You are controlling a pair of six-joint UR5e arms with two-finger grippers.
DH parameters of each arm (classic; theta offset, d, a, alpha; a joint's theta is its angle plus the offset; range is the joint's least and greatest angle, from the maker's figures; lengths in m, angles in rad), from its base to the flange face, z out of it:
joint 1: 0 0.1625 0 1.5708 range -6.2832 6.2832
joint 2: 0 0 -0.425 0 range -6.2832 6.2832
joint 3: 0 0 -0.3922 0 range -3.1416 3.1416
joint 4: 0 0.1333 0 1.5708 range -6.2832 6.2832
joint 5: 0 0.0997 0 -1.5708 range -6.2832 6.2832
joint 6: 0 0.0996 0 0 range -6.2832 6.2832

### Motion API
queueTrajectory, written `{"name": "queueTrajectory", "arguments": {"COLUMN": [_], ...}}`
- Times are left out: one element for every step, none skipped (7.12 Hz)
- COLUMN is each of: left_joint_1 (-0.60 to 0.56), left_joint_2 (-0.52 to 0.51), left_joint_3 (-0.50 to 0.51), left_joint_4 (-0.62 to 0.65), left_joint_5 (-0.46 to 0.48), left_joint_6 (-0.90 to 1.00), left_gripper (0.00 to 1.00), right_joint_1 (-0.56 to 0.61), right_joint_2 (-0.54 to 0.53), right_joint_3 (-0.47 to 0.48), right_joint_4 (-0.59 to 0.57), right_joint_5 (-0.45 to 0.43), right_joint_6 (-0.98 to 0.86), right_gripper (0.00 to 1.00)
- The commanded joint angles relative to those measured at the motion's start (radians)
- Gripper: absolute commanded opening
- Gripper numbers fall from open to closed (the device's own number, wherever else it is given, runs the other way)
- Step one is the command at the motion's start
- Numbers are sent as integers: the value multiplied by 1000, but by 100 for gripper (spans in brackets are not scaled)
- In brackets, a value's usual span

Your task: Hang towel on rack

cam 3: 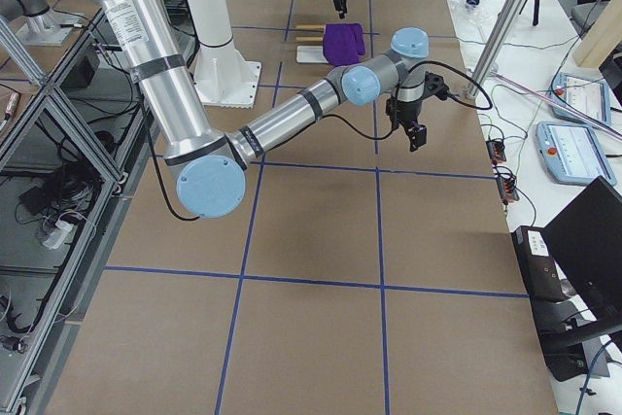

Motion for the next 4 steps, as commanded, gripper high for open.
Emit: {"name": "queueTrajectory", "arguments": {"left_joint_1": [-158,-284,-425,-514], "left_joint_2": [6,9,9,3], "left_joint_3": [-10,-6,11,48], "left_joint_4": [167,249,352,470], "left_joint_5": [-6,-9,-101,-218], "left_joint_6": [362,571,683,719], "left_gripper": [100,100,100,100], "right_joint_1": [101,157,203,263], "right_joint_2": [-106,-190,-278,-343], "right_joint_3": [-2,-4,-6,-18], "right_joint_4": [-31,-23,-25,-29], "right_joint_5": [11,5,0,9], "right_joint_6": [-178,-241,-279,-282], "right_gripper": [100,100,100,100]}}
